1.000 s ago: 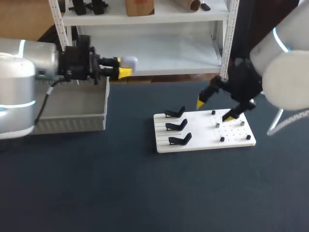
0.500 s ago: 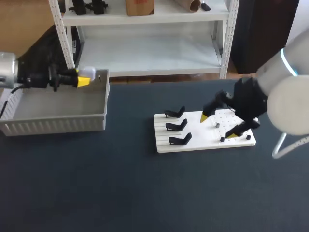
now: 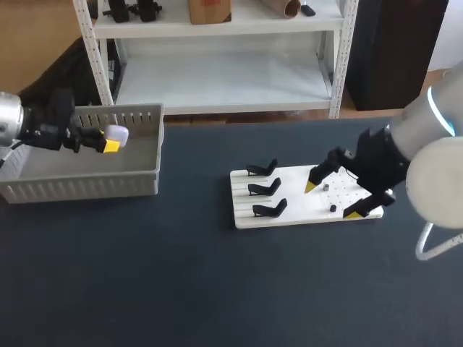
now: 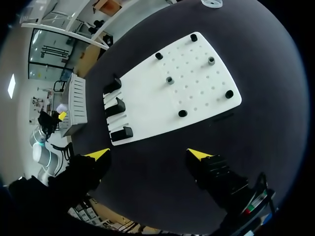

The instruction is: Pick up each earbud case from the left stands, insert the matching earbuds, close the lid, and place the case in the box.

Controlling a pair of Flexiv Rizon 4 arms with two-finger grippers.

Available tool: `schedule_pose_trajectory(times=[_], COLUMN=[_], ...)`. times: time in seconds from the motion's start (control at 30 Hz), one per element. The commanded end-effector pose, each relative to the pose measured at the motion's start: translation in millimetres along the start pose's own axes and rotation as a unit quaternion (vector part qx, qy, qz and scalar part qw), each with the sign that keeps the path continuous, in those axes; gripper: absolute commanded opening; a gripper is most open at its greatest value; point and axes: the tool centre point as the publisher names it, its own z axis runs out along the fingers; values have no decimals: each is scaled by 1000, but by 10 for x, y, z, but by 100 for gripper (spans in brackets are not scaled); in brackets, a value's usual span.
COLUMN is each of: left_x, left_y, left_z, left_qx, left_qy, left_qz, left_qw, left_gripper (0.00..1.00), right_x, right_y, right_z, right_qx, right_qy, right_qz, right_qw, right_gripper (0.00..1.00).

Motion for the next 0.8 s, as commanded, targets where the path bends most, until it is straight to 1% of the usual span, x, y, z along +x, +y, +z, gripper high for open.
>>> schedule_pose_trajectory(times=[0.03,0.07,0.1,0.13,0.17,0.27,0.37,0.43,0.53,0.63,0.7,0.73,0.77,0.8], left_x=[61,61,58,44,24,-42,-156,-257,-373,-465,-503,-517,-525,-541], left_y=[-25,-26,-26,-32,-38,-60,-157,-275,-457,-648,-781,-842,-877,-953], left_z=[-4,-9,-20,-33,-49,-106,-163,-187,-196,-210,-201,-190,-179,-151], left_qx=[-4,-5,-5,-6,-7,-13,-18,-17,-8,-6,-9,-6,-6,-5], left_qy=[-16,-16,-16,-19,-18,-21,-24,-25,-31,-42,-43,-47,-47,-48], left_qz=[3,3,3,5,7,14,24,30,43,47,48,48,48,47], left_qw=[1000,1000,1000,1000,1000,1000,999,999,999,998,998,998,998,998], left_gripper=[56,63,73,85,100,100,100,100,100,100,100,100,100,100], right_x=[50,53,54,56,57,64,76,82,78,25,-37,-74,-105,-105], right_y=[-4,-6,-7,-11,-15,-23,-36,-50,-46,-34,-31,-37,-42,-42], right_z=[-28,-30,-31,-33,-34,-39,-46,-52,-85,-133,-182,-198,-211,-211], right_qx=[2,3,3,3,3,1,-7,-17,-50,-80,-101,-99,-106,-106], right_qy=[-12,-12,-12,-12,-13,-14,-15,-13,-6,-6,5,1,-3,-3], right_qz=[1,0,0,0,0,2,10,19,38,47,58,61,64,64], right_qw=[1000,1000,1000,1000,1000,1000,1000,1000,998,996,993,993,992,992], right_gripper=[100,100,100,100,100,100,100,100,100,100,100,100,100,100])
